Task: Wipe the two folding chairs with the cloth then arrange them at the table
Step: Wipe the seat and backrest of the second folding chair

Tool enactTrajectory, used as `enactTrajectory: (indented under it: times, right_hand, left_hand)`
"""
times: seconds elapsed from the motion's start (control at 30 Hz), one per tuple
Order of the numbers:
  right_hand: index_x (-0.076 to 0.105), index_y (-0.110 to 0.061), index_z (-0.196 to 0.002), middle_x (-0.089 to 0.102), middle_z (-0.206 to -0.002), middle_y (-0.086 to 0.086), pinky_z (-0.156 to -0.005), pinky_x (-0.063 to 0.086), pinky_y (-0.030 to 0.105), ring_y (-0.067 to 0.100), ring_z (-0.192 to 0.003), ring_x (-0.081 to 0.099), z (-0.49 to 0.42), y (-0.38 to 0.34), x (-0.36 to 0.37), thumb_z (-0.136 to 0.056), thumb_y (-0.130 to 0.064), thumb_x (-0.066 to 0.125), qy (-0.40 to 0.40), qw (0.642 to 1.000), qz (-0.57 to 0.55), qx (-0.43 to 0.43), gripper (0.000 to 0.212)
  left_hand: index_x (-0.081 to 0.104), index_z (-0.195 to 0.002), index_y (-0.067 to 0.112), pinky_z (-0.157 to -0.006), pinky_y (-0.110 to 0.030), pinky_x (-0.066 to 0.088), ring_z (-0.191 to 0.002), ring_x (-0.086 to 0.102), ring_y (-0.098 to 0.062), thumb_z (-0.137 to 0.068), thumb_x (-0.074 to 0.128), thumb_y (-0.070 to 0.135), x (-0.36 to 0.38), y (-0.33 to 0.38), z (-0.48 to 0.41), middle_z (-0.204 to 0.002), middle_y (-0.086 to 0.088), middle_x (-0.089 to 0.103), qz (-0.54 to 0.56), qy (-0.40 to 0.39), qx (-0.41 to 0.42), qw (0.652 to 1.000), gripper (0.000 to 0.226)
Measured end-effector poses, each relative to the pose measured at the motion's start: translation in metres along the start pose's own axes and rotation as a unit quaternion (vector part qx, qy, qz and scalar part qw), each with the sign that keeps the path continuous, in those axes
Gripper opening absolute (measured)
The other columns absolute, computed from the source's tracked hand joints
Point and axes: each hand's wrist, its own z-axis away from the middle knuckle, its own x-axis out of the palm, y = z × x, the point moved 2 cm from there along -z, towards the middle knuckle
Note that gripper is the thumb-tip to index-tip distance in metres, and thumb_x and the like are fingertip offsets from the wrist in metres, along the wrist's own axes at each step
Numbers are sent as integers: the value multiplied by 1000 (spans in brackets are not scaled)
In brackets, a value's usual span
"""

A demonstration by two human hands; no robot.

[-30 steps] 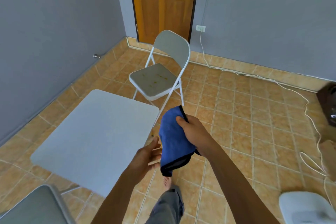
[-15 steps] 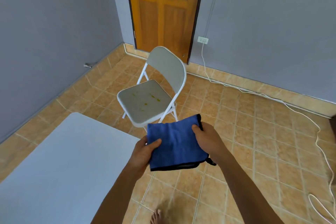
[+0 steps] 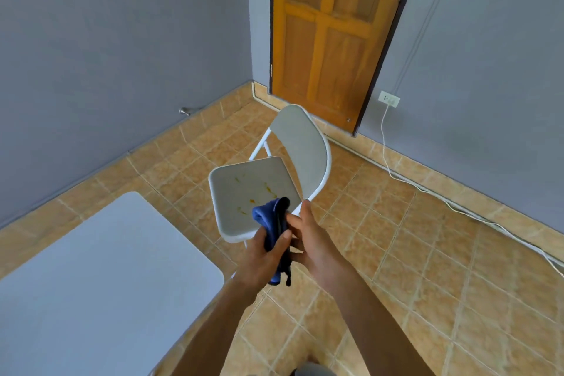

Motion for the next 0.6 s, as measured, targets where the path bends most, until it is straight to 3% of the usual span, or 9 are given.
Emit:
enactTrajectory:
  times: [0.1,0.17,0.23,0.33,0.4,0.5,0.6]
  right_hand:
    - [67,-33,-123,71,-115,-7,-100,52,36,14,-114,65,-19,-15,-11,-104,-53,32,-25,998,55,-4,44]
    - [71,-28,-116,73,-112,-5,-89,55,31,13,-109,66,-31,-21,-14,-101,-45,49,-34,994,105,5,32]
    - [70,-32,-119,68,-124,-10,-87,52,26,10,-117,61,-51,-20,-19,-98,-38,54,-28,982,186,-35,27]
    - [58,-43,-134,53,-137,-19,-100,41,24,4,-126,50,-77,-17,-23,-101,-33,49,-27,954,281,-102,36]
    - [51,-42,-142,50,-138,-15,-106,39,25,6,-129,48,-92,-12,-21,-101,-36,51,-31,946,302,-114,41]
    - [42,-32,-151,48,-139,-7,-99,38,20,3,-119,47,-115,-11,-15,-103,-33,51,-49,933,332,-128,49]
    - [40,-28,-152,47,-135,-7,-93,37,16,3,-116,47,-146,-19,-9,-103,-28,54,-45,925,352,-134,51]
  left_hand:
    - [56,-99,11,-54,-25,55,-66,72,-23,-100,52,21,2,4,-21,-82,-10,72,39,117,-27,992,10]
    - [56,-104,12,-55,-20,50,-71,70,-15,-100,50,19,2,-1,-30,-89,-6,71,63,170,-65,981,10]
    - [57,-109,13,-63,-23,49,-86,68,-16,-99,51,21,3,-9,-40,-100,-7,70,116,203,-99,967,14]
    - [61,-114,15,-77,-34,57,-96,70,-23,-97,54,18,1,-17,-53,-104,-8,72,188,219,-123,950,19]
    - [64,-115,14,-88,-45,57,-98,71,-29,-96,54,15,-5,-20,-63,-104,-12,74,224,211,-138,941,22]
    - [68,-113,13,-94,-51,54,-100,71,-35,-94,54,12,-13,-26,-85,-104,-17,75,263,190,-158,933,24]
    - [69,-114,14,-90,-46,56,-99,71,-34,-93,55,12,-22,-26,-116,-104,-16,75,295,182,-173,922,25]
